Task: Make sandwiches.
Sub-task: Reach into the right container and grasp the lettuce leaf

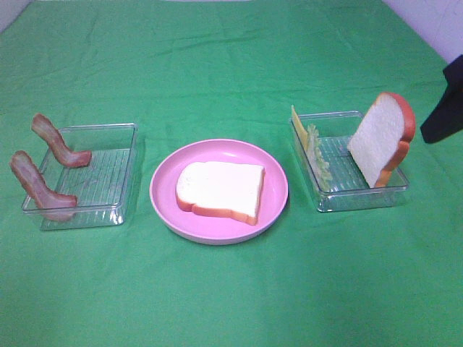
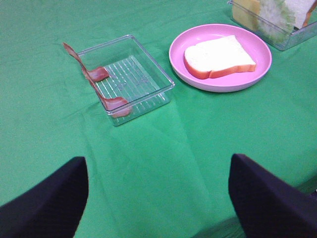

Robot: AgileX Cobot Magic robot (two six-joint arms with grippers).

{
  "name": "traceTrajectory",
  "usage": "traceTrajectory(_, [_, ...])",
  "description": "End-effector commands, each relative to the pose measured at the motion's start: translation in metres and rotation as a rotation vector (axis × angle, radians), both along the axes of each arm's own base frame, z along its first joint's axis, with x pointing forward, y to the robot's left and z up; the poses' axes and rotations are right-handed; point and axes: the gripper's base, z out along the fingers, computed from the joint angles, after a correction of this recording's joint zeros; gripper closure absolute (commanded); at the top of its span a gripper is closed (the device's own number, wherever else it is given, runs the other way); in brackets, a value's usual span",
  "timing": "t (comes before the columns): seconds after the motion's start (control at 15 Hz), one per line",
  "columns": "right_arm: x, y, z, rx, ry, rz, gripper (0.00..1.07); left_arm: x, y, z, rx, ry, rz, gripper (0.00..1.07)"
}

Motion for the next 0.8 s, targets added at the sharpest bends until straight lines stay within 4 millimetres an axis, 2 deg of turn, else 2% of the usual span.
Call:
traceTrajectory(0.07, [0.018,0.0,0.012,0.019,0.002,-0.007,0.41,-0.003,0.001,0.0,-0.015,-0.026,-0.004,0.32])
traceTrajectory(0.2, [0.034,0.001,0.019,0.042,0.01,-0.011,0.41,-0.003,0.001,0.0,-0.015,-0.027,-0.004,0.32])
traceTrajectory(0.47, [0.053,0.007,0.016,0.047,0.064,-0.038,0.41,-0.003,0.001,0.0,-0.015,-0.027,-0.004,0.32])
traceTrajectory(0.6, [0.056,0.03,0.018,0.023,0.049,0.031,0.41,-0.003,0.001,0.0,-0.015,-0.027,-0.004,0.32])
traceTrajectory(0.8, [0.073,0.071,0.016,0.0,0.065,0.107,0.41,-0.003,0.001,0.0,-0.015,-0.027,-0.004,0.32])
